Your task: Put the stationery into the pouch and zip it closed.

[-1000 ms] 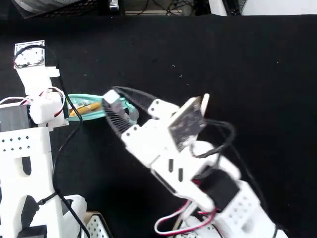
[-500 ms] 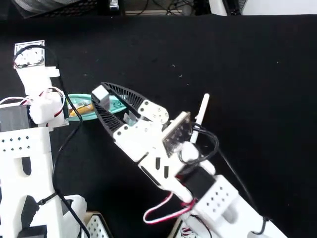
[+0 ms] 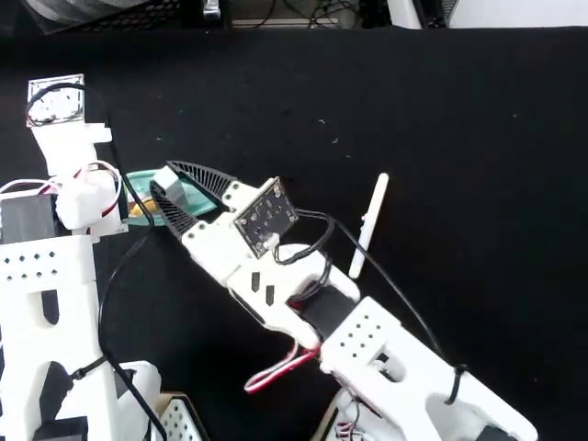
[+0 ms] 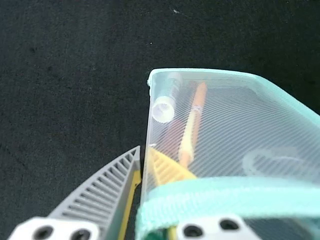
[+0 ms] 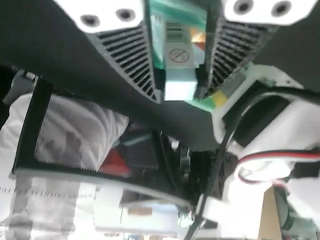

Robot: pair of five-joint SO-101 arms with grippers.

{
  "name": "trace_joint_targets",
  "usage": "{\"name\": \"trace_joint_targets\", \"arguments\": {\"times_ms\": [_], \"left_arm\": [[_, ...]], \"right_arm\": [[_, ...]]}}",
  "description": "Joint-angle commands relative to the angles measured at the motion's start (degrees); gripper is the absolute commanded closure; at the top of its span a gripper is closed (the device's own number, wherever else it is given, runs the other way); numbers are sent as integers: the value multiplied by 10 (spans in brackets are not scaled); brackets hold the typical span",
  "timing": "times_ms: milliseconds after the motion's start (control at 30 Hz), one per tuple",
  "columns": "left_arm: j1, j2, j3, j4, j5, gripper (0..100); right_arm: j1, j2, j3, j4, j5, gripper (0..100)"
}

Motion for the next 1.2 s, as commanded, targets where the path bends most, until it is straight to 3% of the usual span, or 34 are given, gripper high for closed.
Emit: {"name": "trace_joint_targets", "arguments": {"times_ms": [0, 100, 367, 433, 600, 667, 933, 1167], "left_arm": [[1, 11, 30, -5, 4, 970], [1, 11, 30, -5, 4, 970], [1, 11, 31, -5, 4, 970], [1, 11, 31, -5, 4, 970], [1, 11, 31, -5, 3, 970], [1, 11, 31, -5, 3, 970], [2, 11, 31, -5, 3, 970], [1, 11, 31, -5, 3, 970]], "right_arm": [[-3, -12, -55, 185, 2, 783], [-4, -19, -140, 317, 2, 717], [4, -25, -364, 536, 4, 717], [33, -39, -413, 577, 3, 743], [206, -86, -449, 594, 4, 915], [289, -91, -433, 617, 2, 934], [455, 36, -283, 634, -11, 778], [515, 312, -354, 606, -84, 773]]}}
